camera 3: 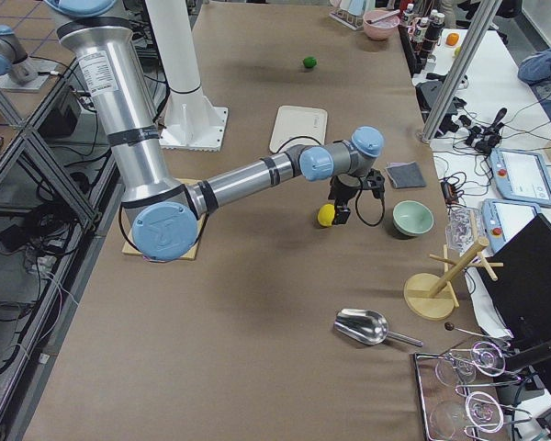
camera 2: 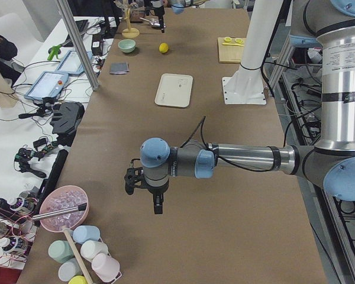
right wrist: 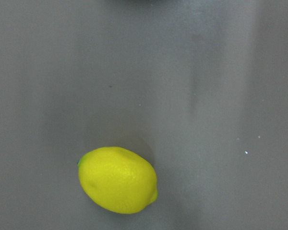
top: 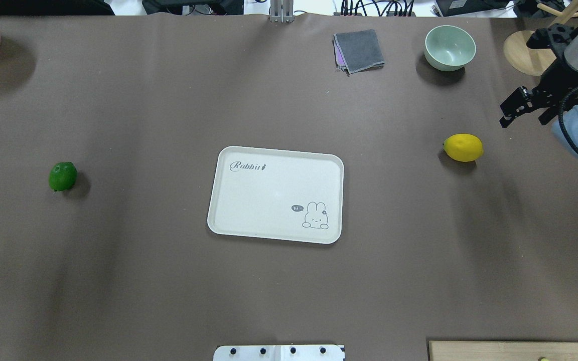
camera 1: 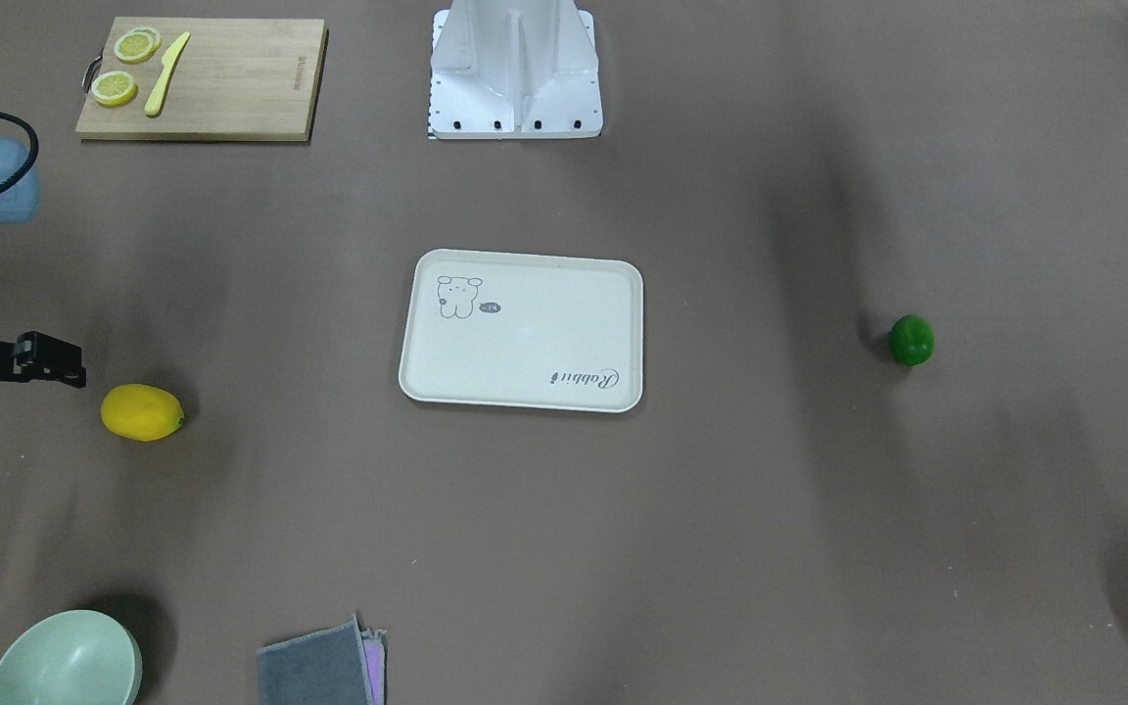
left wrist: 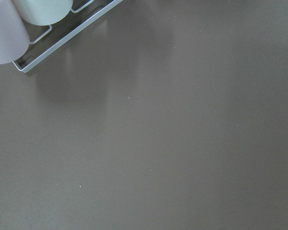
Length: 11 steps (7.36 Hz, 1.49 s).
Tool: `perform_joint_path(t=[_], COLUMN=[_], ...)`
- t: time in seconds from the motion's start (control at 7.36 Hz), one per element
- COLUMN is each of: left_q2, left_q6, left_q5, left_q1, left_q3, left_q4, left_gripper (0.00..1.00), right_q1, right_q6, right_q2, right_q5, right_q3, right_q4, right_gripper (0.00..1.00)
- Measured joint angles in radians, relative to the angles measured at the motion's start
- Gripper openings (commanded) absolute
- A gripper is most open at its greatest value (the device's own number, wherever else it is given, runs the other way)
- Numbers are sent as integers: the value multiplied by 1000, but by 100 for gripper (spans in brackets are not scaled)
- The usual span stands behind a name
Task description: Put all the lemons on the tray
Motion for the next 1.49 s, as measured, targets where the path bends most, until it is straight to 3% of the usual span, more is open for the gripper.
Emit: perform_joint_path(t=[0.41,0.95,1.49], left_q2=[-22,-130,-144], left_q6=[-75,-459,-603], left_q5=[-15,-102,88], left_q1=[45,305,634], left_q3=[-43,-69,-42], left_q4=[16,-73,-319], left_gripper=[98,98,98], right_q1=[-53,-110,-116], right_q6=[-4,-19,-63], right_q2=[35,40,42], right_q5=[-13,-15,-14], right_q3=[-105,-153,-186], right_q4=[163,261,308], right_gripper=[100,100,100])
